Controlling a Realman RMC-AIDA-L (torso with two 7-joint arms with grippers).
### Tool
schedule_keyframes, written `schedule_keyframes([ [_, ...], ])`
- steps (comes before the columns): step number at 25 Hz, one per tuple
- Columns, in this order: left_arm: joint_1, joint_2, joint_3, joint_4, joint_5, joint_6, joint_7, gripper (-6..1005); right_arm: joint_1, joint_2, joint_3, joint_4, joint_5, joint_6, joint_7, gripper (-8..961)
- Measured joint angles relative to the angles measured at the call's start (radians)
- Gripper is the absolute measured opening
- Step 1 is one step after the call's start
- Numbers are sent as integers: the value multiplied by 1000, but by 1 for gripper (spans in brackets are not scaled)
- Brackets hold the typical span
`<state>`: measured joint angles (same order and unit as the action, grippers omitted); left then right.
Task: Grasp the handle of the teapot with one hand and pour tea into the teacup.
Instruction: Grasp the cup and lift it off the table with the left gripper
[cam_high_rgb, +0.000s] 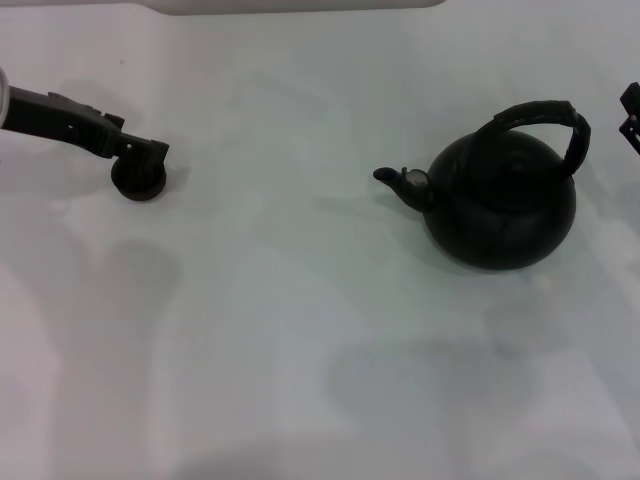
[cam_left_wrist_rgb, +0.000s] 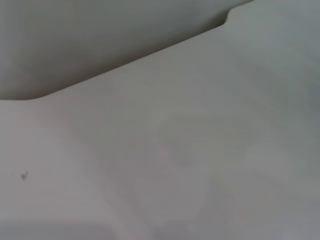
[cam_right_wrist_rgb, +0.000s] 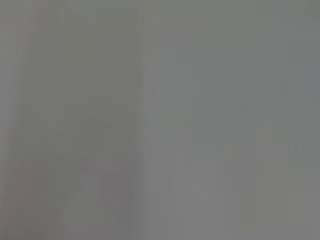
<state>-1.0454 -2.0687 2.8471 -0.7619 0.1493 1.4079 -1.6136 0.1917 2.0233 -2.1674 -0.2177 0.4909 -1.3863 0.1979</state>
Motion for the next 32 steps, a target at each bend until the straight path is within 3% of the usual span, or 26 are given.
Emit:
schedule_keyframes([
  [32,4,-5,0,106,54,-150,-24,855,6,0,8,5,0,2,0,872],
])
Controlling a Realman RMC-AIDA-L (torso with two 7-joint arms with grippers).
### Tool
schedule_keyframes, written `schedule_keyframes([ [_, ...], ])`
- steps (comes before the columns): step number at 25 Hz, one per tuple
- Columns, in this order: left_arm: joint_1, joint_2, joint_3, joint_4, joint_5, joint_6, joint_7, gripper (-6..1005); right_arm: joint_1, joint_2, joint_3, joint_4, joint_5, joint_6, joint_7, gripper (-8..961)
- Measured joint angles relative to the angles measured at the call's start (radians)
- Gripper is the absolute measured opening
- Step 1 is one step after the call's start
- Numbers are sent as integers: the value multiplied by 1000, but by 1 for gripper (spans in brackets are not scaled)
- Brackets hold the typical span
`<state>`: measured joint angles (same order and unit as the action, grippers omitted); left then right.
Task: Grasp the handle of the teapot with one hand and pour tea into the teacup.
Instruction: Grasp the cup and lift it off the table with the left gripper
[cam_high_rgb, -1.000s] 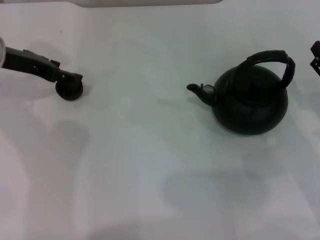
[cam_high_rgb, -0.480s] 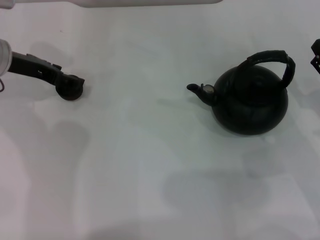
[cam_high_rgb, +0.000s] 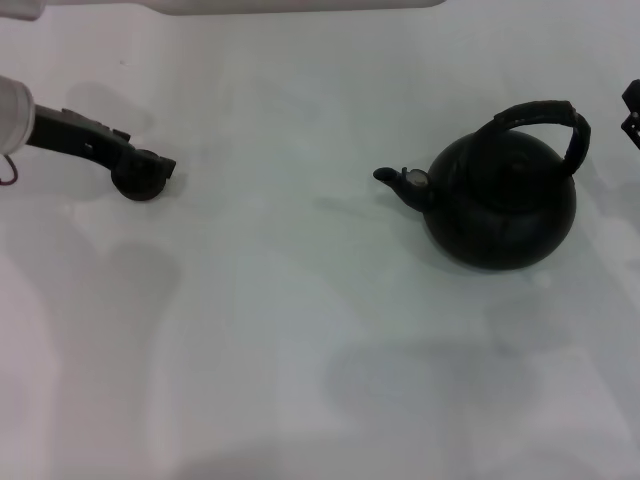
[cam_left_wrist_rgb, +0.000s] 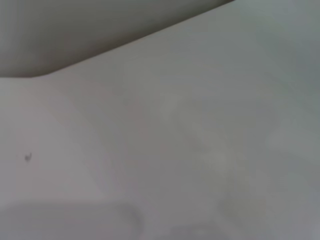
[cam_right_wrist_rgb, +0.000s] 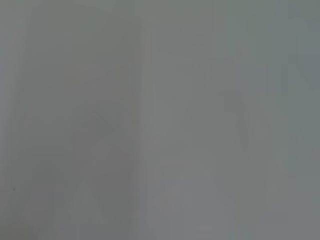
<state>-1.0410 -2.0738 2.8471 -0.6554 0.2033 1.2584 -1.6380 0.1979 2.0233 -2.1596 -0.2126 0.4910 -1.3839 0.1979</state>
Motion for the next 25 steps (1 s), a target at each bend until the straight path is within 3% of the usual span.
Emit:
schedule_keyframes([
  [25,2,-2,0,50,60,-73,-28,848,1,-2,1,-4,3,0,0,874],
])
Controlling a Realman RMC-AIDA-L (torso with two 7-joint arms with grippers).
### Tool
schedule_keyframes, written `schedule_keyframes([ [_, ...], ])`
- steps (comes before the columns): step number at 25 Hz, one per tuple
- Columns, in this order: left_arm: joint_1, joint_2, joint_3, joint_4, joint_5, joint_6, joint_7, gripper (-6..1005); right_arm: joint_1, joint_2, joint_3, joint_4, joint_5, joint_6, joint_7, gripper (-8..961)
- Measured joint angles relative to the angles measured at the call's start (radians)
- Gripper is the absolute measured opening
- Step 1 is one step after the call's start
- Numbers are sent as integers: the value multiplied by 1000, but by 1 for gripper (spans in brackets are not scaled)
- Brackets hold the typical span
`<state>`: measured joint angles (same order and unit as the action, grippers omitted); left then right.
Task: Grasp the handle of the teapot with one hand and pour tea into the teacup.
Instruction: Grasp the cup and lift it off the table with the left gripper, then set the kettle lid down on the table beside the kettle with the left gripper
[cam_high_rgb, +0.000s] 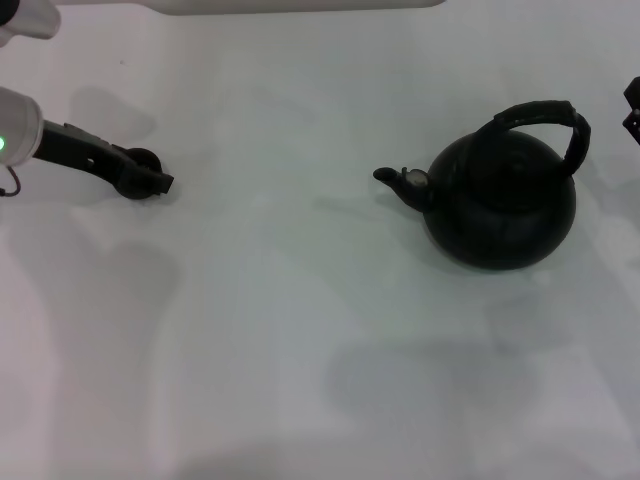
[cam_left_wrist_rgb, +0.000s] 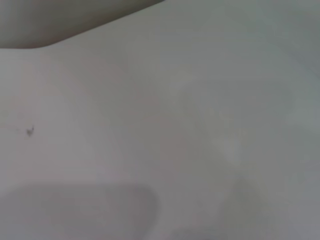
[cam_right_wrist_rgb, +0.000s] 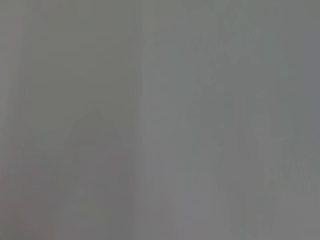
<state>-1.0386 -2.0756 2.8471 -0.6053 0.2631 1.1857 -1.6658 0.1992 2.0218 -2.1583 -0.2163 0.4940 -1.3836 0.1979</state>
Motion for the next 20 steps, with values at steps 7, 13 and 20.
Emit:
schedule_keyframes([
  [7,0,2,0,0,0,-4,2,824,0,0,0,0,0,0,0,873],
  [13,-11,2,0,-1,1,1,6,753,0,0,0,2,0,0,0,872],
  [20,-106,2,0,20,12,101,56,711,4,0,0,4,0,0,0,873],
])
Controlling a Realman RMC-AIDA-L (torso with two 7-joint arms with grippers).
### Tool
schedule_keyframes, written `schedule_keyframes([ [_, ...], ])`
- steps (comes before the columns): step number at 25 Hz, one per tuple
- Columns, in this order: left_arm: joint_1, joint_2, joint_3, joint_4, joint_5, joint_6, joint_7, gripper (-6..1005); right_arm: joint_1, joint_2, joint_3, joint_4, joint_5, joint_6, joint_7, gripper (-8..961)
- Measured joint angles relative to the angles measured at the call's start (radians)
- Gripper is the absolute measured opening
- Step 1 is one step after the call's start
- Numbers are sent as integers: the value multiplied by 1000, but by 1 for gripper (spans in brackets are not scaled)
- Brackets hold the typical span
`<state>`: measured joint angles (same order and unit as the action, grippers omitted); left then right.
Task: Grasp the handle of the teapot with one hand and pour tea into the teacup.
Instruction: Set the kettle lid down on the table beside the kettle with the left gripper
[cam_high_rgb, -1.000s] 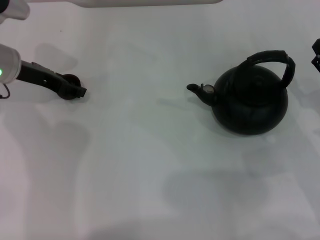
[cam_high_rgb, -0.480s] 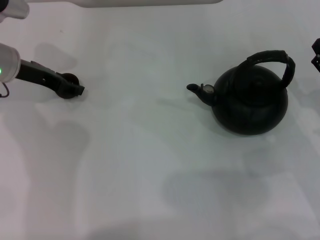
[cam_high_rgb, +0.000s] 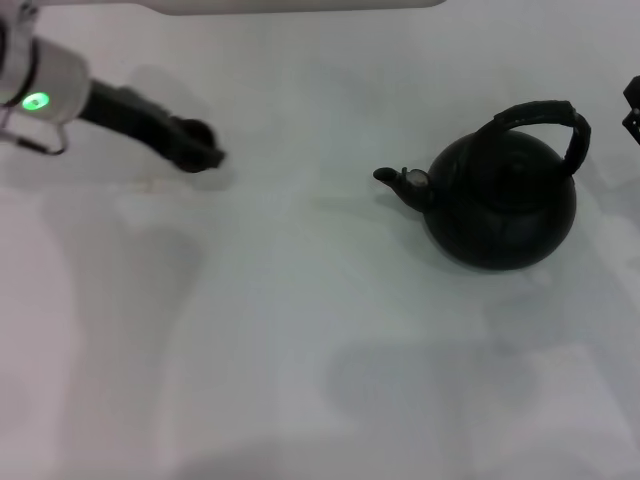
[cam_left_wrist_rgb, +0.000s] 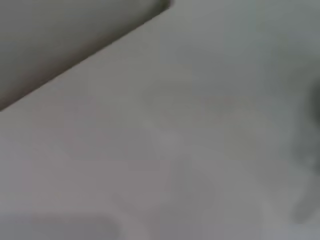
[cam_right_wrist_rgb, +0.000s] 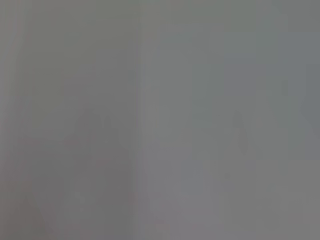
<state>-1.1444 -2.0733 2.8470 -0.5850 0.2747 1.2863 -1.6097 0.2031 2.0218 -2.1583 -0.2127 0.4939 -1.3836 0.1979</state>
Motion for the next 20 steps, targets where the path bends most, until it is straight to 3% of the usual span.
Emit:
schedule_keyframes([
  [8,-94,-2,0,197,79,-54,26,723,2,0,0,-2,9,0,0,873],
  [20,-132,-4,0,438,276,-191,-36,741,9,-1,2,1,22,0,0,872],
])
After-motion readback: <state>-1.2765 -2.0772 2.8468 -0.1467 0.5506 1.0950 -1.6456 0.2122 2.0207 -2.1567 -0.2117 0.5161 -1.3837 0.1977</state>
